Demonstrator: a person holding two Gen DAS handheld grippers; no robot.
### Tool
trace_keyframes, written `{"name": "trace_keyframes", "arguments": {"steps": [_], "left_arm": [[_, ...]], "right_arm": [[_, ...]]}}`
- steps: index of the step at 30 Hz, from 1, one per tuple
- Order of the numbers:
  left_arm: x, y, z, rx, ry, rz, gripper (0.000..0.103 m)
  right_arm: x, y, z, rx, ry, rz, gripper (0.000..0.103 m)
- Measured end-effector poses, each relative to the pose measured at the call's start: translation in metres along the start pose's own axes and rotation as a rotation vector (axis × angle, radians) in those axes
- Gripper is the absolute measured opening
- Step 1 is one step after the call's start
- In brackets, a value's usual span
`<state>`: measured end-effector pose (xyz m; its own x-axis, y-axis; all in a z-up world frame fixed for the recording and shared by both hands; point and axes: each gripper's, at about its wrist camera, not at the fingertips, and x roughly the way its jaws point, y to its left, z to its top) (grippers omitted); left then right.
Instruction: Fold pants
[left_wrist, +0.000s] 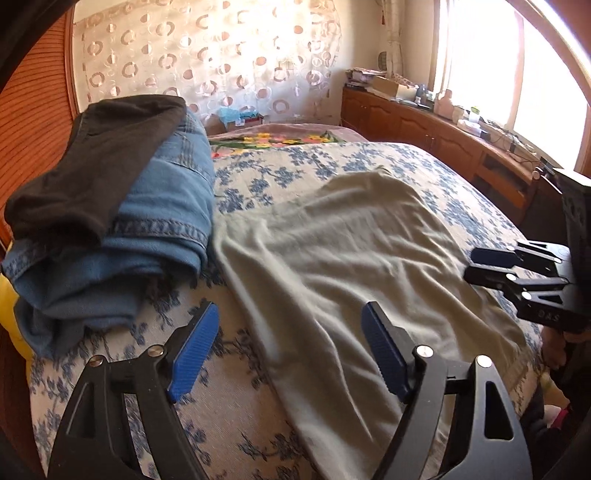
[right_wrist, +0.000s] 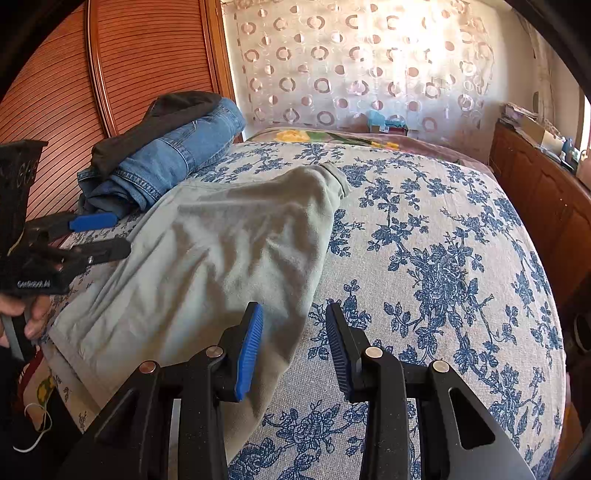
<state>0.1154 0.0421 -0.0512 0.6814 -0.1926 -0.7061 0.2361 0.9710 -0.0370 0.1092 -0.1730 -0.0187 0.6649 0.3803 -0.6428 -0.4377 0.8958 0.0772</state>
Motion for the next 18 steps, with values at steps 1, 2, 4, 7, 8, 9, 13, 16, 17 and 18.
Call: {"name": "trace_keyframes", "arguments": {"steps": [1,2,4,7,8,9,13,16,17,18], "left_arm": [[-0.002,-0.002,-0.002,0.002,-0.001,-0.002,0.080],[-0.003,-0.003,-0.003,0.002,-0.001,-0.001,0.080],[-0.006,-0.005,-0.006,0.002,-0.001,0.000,0.080],[-0.012,-0.007,-0.013,-0.004,0.000,-0.013,0.080],[-0.014,-0.008,-0.015,-0.005,0.001,-0.016,0.080],[-0.015,-0.008,-0.017,-0.006,0.002,-0.020,0.080],[-0.023,-0.011,-0.028,-0.006,0.010,-0.028,0.080],[-0.029,-0.013,-0.037,-0.007,0.016,-0.033,0.080],[-0.031,-0.013,-0.040,-0.008,0.017,-0.034,0.080],[-0.034,-0.013,-0.043,-0.011,0.017,-0.036,0.080]], "right_arm": [[0.000,0.000,0.000,-0.001,0.000,0.000,0.037],[0.000,0.000,0.000,-0.001,0.000,0.000,0.037],[0.000,0.000,0.000,-0.001,0.000,0.000,0.037],[0.000,-0.001,0.000,0.003,-0.003,0.002,0.037],[-0.001,-0.001,-0.001,0.004,-0.005,0.004,0.037],[-0.001,-0.002,-0.001,0.003,-0.005,0.005,0.037],[-0.009,0.001,0.000,-0.018,0.004,0.025,0.037],[-0.021,0.006,-0.003,-0.033,0.010,0.044,0.044],[-0.026,0.008,-0.004,-0.041,0.011,0.050,0.045],[-0.031,0.011,-0.006,-0.055,0.013,0.055,0.046]]}}
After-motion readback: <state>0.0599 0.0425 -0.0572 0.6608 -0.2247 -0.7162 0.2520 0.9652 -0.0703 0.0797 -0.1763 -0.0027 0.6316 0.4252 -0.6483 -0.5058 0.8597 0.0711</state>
